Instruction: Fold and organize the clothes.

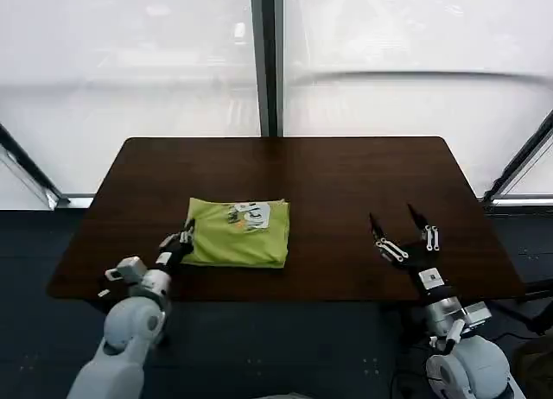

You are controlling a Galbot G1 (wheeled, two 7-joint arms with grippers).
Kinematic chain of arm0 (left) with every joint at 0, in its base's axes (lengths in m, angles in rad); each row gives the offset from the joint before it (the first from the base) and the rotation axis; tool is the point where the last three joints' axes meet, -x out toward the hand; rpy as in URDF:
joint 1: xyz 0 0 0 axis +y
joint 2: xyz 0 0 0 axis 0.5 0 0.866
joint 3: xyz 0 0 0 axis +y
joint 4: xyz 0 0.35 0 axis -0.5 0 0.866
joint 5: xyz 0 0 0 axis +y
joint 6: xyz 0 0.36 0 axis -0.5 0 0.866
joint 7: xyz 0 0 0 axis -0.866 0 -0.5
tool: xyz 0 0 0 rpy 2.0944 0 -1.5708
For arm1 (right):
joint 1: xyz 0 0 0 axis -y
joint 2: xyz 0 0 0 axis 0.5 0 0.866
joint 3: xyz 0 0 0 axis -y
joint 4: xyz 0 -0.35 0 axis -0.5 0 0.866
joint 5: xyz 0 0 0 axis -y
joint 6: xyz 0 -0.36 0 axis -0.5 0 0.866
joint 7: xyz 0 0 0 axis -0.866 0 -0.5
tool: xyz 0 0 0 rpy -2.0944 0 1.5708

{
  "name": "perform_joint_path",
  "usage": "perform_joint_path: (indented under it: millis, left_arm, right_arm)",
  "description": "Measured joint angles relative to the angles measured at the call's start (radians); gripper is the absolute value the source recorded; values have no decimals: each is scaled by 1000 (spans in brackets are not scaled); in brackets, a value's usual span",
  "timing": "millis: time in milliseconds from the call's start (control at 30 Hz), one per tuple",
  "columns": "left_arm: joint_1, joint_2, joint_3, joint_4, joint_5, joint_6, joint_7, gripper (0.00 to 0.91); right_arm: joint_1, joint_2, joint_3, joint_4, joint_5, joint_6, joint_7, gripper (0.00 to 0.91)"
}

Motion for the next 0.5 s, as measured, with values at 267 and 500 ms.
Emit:
perform_joint_path:
  millis: [267, 500]
  left_arm:
    - [8, -64, -5, 73, 41, -69, 24, 878]
    - [17, -95, -5, 98, 56, -74, 21, 878]
  right_arm:
    - [19, -5, 18, 6, 31, -27, 8, 878]
    - [14, -7, 25, 18, 33, -37, 9, 878]
